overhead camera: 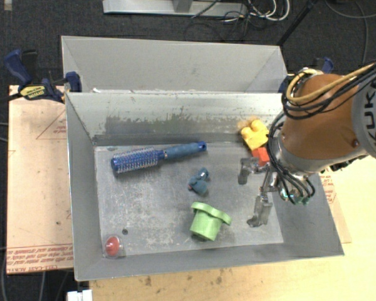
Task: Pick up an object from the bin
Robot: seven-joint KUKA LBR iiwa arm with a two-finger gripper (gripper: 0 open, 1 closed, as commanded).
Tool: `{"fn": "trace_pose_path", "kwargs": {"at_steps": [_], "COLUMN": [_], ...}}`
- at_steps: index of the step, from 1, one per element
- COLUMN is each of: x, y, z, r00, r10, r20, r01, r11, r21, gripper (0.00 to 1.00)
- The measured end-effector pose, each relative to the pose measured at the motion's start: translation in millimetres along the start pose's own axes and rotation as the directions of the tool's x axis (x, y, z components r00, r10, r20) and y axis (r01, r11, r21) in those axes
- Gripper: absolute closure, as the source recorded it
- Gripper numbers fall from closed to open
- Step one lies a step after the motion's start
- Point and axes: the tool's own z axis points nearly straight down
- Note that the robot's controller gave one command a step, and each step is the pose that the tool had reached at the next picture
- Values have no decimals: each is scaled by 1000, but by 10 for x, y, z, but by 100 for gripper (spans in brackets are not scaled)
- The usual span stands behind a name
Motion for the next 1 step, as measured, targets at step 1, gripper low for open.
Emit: {"fn": "trace_pose_path", "kwargs": {"at_steps": [1], "x": [185], "y": [582], "z": [1276], "r00": [995], "r10": [97], "r20": [14], "r01": [-97], "r11": [995], "r21": [-3], "gripper": [0]}}
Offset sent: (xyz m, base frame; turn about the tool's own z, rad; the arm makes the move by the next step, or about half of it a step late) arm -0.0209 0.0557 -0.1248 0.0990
